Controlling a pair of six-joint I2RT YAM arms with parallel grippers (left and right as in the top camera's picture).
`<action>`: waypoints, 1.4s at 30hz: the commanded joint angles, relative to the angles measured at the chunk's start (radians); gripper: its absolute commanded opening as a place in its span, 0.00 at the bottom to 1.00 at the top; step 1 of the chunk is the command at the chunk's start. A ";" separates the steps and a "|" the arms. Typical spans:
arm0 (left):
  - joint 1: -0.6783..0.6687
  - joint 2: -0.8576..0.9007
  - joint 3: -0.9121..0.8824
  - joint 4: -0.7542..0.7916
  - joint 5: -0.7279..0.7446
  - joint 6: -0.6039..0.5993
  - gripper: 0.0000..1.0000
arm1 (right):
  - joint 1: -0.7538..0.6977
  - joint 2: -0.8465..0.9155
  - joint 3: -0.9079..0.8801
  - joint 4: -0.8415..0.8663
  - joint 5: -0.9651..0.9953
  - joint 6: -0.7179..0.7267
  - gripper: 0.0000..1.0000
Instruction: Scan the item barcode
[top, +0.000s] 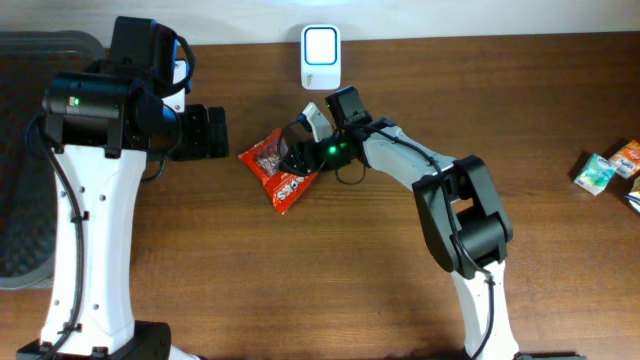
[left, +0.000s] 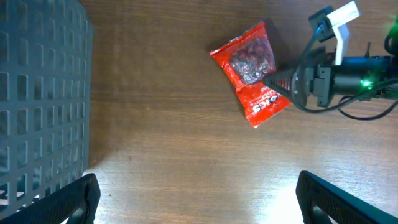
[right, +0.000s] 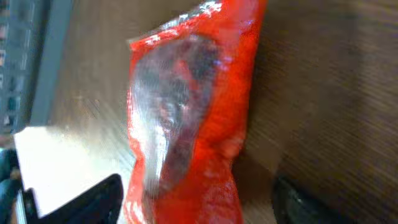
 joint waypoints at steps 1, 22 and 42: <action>0.003 0.000 0.003 0.002 -0.011 -0.009 0.99 | 0.011 0.090 -0.012 -0.005 0.065 0.011 0.34; 0.003 0.000 0.003 0.001 -0.011 -0.009 0.99 | -0.093 -0.313 -0.005 -0.570 0.677 0.005 0.56; 0.003 0.000 0.003 0.001 -0.011 -0.009 0.99 | 0.061 -0.152 -0.207 -0.185 1.112 0.055 0.15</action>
